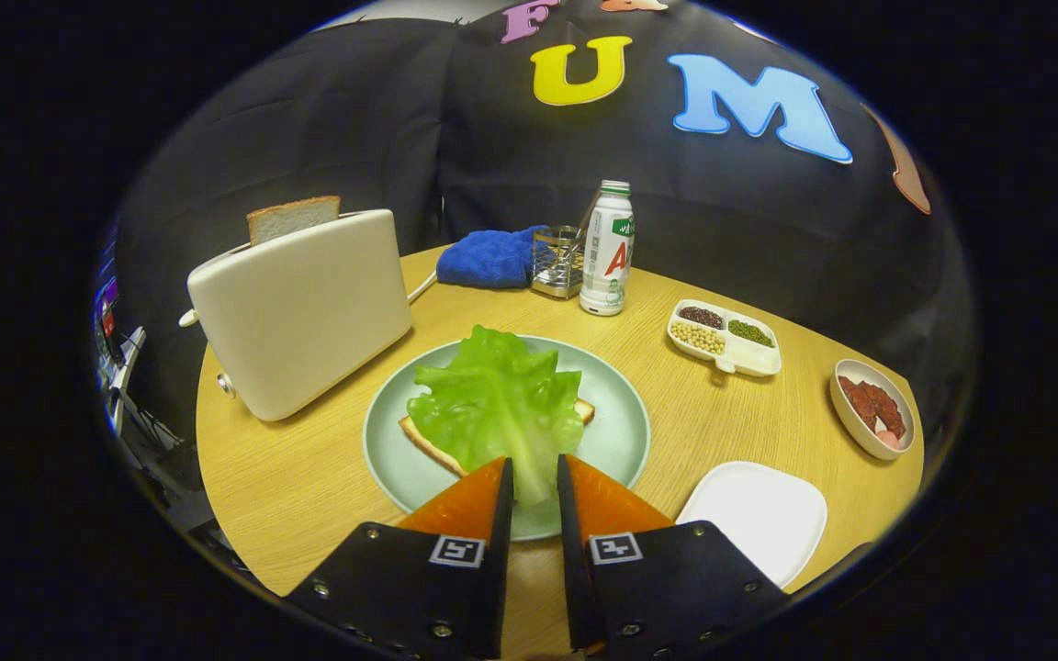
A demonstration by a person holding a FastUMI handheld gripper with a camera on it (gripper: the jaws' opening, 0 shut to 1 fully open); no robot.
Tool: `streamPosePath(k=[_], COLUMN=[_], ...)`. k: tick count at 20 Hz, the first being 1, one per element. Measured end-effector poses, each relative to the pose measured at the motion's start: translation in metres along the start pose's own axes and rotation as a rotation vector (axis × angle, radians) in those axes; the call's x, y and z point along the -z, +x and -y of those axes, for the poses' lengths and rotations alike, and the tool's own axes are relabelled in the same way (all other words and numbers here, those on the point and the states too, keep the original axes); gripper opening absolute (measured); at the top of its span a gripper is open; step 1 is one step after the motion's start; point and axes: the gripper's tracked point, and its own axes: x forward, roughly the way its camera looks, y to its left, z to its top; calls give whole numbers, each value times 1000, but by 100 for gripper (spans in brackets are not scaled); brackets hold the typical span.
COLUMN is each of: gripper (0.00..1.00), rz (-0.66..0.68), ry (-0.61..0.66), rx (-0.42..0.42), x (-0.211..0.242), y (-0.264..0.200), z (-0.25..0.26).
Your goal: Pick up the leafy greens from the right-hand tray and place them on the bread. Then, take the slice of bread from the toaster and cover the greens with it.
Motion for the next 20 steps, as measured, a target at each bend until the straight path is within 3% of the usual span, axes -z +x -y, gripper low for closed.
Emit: streamPosePath(k=[1, 3, 12, 20], gripper=[42, 54, 55, 55], rz=[11, 48, 293, 399], ry=[-10, -11, 59, 123], rx=[15, 46, 23, 47], x=[-4, -12, -62, -86], y=[-3, -10, -65, -78], z=[4, 10, -22, -62])
